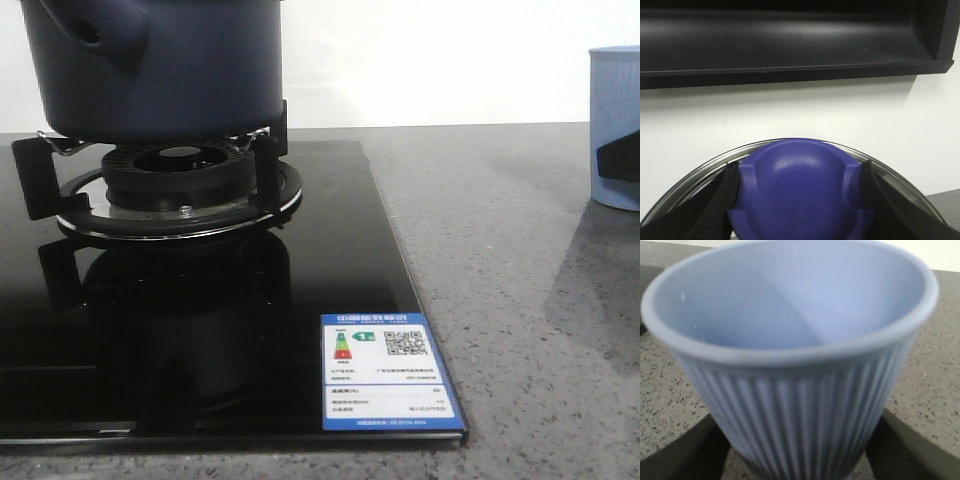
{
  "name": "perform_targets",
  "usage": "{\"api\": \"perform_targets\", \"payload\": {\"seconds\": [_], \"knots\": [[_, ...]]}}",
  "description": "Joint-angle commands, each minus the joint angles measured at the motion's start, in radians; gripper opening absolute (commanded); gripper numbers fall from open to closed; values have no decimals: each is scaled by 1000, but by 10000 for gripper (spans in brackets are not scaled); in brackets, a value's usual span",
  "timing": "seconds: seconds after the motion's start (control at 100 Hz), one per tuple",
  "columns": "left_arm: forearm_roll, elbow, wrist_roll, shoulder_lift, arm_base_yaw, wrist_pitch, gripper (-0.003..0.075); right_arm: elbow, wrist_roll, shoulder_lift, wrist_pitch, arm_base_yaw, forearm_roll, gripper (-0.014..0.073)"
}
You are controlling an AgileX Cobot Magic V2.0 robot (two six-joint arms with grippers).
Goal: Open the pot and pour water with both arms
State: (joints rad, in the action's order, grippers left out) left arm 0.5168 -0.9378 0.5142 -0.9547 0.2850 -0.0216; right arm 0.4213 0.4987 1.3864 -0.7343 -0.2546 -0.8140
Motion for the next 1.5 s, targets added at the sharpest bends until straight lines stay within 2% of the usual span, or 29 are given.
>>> {"api": "perform_targets", "payload": {"seconds": [0.0,0.06,0.21,0.28,0.62,0.87,1.03,1.23,1.49], "knots": [[-2,-37,-3,12,-2,-94,372,26,-7,-20,-40,-5,25,389],[-2,-37,-3,12,-2,-94,372,26,-7,-20,-40,-5,25,431],[-2,-37,-3,12,-2,-94,372,26,-3,-20,-40,-5,25,613],[-2,-37,-3,12,-2,-94,372,26,-3,-20,-40,-5,25,649],[-2,-37,-3,12,-2,-94,372,-9,8,-92,-25,-5,25,650],[-1,-37,-3,10,-2,-94,372,-107,18,-285,60,-5,24,650],[4,-37,-10,-8,5,-94,372,-174,61,-447,162,-5,18,650],[4,-37,-12,-57,83,-114,372,-219,207,-642,211,-5,-3,650],[4,-37,-12,-159,213,-213,372,-219,410,-723,204,29,-192,650]]}}
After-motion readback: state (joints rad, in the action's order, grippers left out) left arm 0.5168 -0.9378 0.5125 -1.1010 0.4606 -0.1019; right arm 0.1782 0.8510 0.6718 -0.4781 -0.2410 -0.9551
